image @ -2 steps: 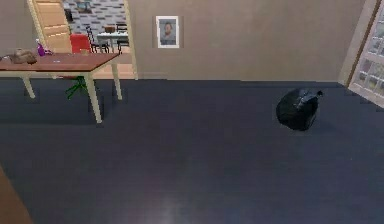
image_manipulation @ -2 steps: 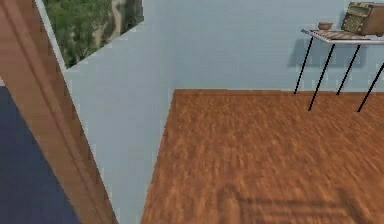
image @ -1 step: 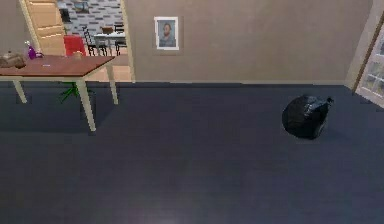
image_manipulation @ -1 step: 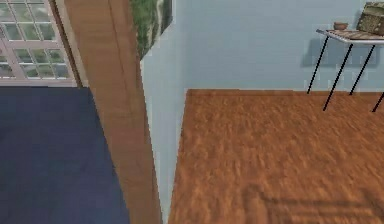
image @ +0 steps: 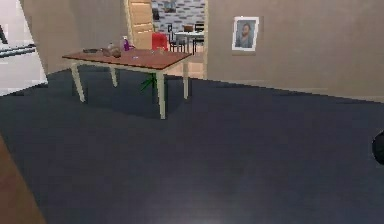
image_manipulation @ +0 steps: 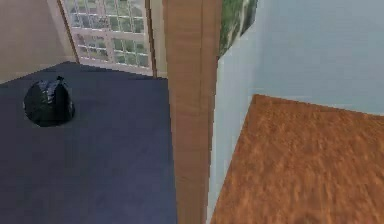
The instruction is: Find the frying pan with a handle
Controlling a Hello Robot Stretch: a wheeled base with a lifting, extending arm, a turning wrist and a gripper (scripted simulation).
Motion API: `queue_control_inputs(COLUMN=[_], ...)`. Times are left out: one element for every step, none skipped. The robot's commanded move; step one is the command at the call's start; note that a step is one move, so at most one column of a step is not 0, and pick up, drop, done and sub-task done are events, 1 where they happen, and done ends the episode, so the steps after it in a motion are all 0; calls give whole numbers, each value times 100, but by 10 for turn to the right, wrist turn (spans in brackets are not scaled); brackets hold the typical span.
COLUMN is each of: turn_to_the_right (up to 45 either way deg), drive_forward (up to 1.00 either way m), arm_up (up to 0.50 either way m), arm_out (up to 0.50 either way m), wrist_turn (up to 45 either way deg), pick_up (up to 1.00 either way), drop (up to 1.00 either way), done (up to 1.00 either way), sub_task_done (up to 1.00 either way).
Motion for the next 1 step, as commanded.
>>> queue_control_inputs(turn_to_the_right=[0], drive_forward=[60], arm_up=[0], arm_out=[0], wrist_turn=[0], pick_up=[0], drop=[0], done=[0], sub_task_done=[0])
